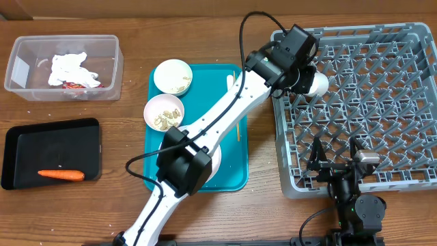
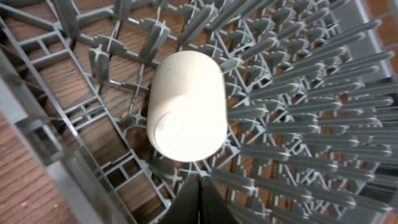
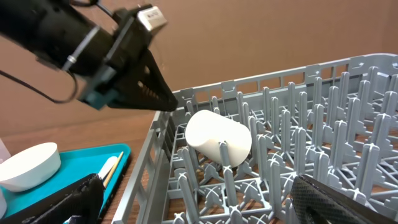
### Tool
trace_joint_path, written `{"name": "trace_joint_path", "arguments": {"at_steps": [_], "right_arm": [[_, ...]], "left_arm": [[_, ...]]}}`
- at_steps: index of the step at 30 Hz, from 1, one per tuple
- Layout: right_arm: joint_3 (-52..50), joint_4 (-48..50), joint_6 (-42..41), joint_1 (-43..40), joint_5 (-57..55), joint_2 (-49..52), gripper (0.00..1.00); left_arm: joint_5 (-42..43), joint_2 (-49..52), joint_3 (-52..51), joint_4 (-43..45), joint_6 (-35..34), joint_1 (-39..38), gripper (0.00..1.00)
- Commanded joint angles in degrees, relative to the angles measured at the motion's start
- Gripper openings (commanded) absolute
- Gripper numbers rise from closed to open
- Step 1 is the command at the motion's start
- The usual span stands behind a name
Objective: Sort waste into correct bins and load items into the dishwasher rack
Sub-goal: 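Lower the cup upside down onto the rack and open the left gripper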
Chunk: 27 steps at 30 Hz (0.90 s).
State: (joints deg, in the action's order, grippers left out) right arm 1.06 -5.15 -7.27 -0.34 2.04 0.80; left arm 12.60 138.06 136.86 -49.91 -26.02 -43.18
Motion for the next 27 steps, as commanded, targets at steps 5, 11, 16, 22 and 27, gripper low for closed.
{"name": "trace_joint_path", "arguments": {"at_steps": [5, 11, 16, 22, 27], "right_arm": [[-0.61, 0.42, 0.22, -0.15, -0.5, -0.63, 1.0], [-0.61, 0.42, 0.22, -0.15, -0.5, -0.63, 1.0], [-0.61, 0.42, 0.22, -0.15, -0.5, -0.63, 1.0], [-0.61, 0.42, 0.24, -0.15, -0.5, -0.63, 1.0], [-0.61, 0.42, 0.22, -0.15, -0.5, -0.63, 1.0]], "left_arm": [[0.7, 3.98, 0.22, 5.29, -1.33, -0.63, 0.04], [2.25, 5.42, 0.22, 8.81, -1.49, -0.74, 0.06], [2.32, 6.71, 0.22, 10.64, -1.49, -0.74, 0.07], [2.14, 7.85, 0.24, 14.14, -1.44, -0.74, 0.09], [2.49, 7.76, 0.24, 17.97, -1.46, -0.74, 0.14]]}}
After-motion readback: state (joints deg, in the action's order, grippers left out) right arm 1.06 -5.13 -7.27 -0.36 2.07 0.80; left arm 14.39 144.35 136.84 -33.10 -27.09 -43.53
